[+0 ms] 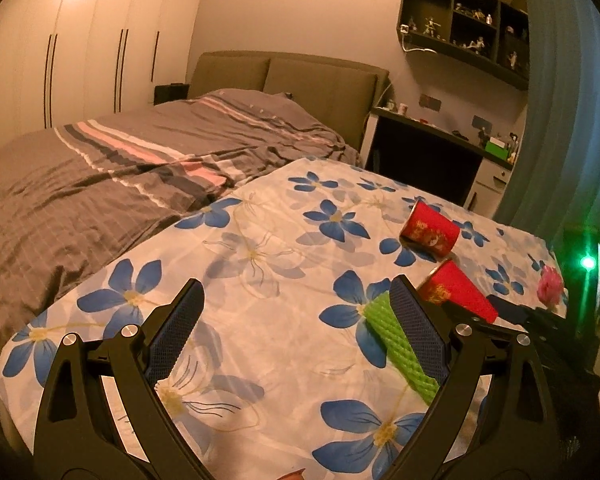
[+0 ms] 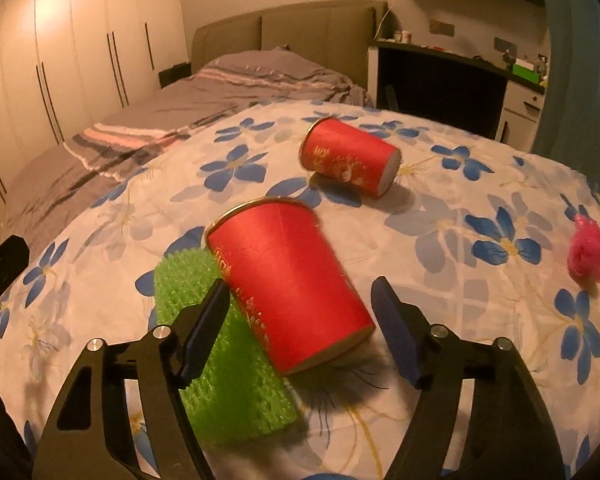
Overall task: Collect trash
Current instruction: 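Grasp the red paper cup with the right tool, then grasp the green foam net with the left tool while right holds the red cup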
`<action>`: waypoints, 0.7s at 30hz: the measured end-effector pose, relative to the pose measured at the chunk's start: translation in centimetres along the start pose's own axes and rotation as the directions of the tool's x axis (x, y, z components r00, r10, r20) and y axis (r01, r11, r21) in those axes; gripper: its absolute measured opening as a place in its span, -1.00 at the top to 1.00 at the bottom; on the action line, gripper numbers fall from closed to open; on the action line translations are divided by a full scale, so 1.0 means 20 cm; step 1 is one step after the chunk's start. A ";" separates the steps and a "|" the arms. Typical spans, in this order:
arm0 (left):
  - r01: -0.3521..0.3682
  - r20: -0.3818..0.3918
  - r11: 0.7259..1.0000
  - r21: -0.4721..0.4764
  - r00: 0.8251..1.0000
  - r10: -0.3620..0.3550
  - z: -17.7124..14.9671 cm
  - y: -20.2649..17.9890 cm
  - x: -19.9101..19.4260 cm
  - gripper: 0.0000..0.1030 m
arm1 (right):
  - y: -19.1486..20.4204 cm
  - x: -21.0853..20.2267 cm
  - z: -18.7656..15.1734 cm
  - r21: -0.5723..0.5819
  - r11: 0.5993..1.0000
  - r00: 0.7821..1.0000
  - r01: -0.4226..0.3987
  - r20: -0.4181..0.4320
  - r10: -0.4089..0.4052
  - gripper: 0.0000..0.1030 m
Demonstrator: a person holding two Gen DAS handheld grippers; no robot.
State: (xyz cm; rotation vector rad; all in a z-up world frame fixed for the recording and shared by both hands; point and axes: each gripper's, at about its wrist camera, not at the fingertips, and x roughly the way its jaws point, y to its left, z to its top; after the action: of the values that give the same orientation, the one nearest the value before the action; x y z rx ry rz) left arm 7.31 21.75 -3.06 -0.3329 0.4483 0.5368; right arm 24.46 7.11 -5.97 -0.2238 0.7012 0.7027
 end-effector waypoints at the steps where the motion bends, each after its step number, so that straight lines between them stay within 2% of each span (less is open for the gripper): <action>1: 0.000 -0.004 1.000 0.003 1.000 0.000 0.00 0.00 0.00 -0.79 | 0.00 0.01 0.00 -0.002 1.000 1.000 -0.001 -0.010 0.001 -0.32; 8: 0.022 -0.016 0.999 0.025 1.000 -0.021 -0.02 -0.04 0.00 -0.79 | -0.02 0.06 0.00 0.016 1.000 0.999 -0.006 -0.050 0.007 -0.22; 12: 0.029 -0.022 0.999 0.022 0.999 -0.029 -0.02 -0.04 0.01 -0.79 | -0.03 0.06 0.00 0.029 0.999 0.999 -0.015 -0.043 0.017 -0.17; 18: 0.063 -0.042 0.997 0.036 0.997 -0.062 -0.03 -0.07 0.02 -0.79 | -0.05 0.00 -0.01 0.024 1.000 1.000 0.005 0.012 -0.005 -0.15; 21: 0.085 -0.050 0.995 0.051 0.995 -0.083 -0.04 -0.11 0.02 -0.79 | -0.11 -0.08 -0.02 0.069 0.997 0.998 0.016 0.052 -0.020 -0.15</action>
State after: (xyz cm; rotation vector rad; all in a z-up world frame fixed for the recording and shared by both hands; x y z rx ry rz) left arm 8.61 19.86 -3.53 -0.3128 0.4919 0.4349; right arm 24.74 4.41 -5.29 -0.1483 0.6714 0.6639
